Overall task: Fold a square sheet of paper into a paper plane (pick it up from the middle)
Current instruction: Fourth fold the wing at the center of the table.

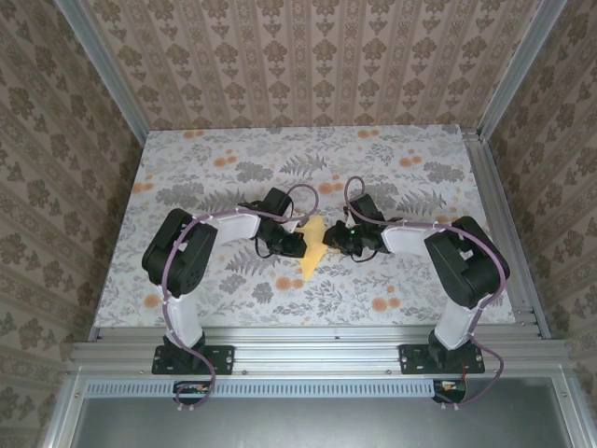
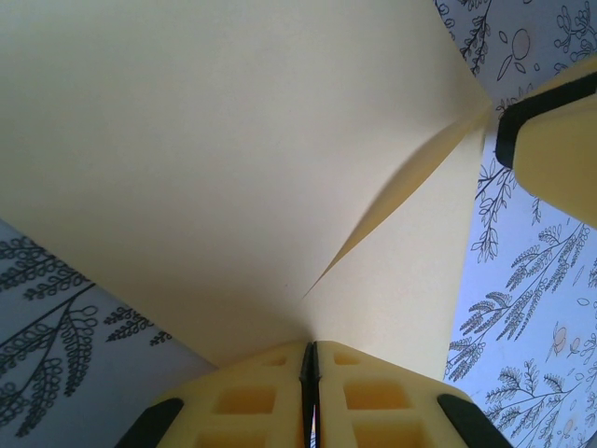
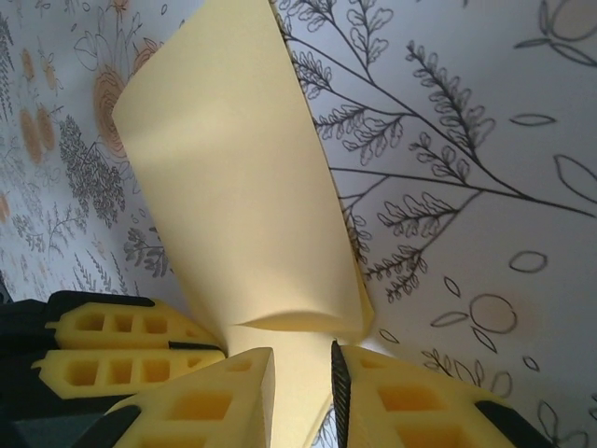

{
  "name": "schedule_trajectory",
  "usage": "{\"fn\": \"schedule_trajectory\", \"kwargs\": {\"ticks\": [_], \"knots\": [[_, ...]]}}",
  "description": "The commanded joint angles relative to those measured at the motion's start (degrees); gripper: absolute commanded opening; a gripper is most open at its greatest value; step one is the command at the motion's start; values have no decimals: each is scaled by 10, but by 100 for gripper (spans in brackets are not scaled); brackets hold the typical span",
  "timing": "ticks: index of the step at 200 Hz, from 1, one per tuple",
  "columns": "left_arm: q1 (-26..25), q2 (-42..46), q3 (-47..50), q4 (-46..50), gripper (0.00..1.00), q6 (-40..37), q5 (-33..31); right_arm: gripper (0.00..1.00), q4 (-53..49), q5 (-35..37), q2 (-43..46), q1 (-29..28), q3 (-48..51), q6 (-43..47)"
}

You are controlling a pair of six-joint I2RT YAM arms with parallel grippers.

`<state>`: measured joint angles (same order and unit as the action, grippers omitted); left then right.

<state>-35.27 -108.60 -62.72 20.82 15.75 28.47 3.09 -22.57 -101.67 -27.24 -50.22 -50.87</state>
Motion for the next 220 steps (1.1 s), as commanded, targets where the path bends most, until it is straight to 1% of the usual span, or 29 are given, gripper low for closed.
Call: {"fn": "schedule_trajectory", "kwargs": {"ticks": [1, 19, 33, 58, 96, 151, 197, 220], "knots": [[-1, -28, 20, 61, 11, -15, -66, 26, -23, -9, -12, 2, -20, 16], [0, -28, 20, 62, 11, -16, -66, 27, -34, -4, -7, 0, -20, 18], [-1, -28, 22, 63, 11, -17, -67, 27, -47, 13, 9, -2, -16, 21], [-1, -28, 22, 62, 11, -18, -66, 30, -70, 29, 11, -5, -19, 33], [-1, -27, 23, 63, 11, -18, -65, 30, -42, 9, -9, -6, -24, 27], [-1, -25, 27, 60, 11, -16, -65, 29, -36, -5, -24, -7, -36, 28], [-1, -24, 26, 63, 11, -18, -66, 29, -30, -13, -20, -8, -35, 24], [-1, -23, 27, 63, 11, -18, -66, 29, 1, -31, -15, -8, -26, 8]]}}
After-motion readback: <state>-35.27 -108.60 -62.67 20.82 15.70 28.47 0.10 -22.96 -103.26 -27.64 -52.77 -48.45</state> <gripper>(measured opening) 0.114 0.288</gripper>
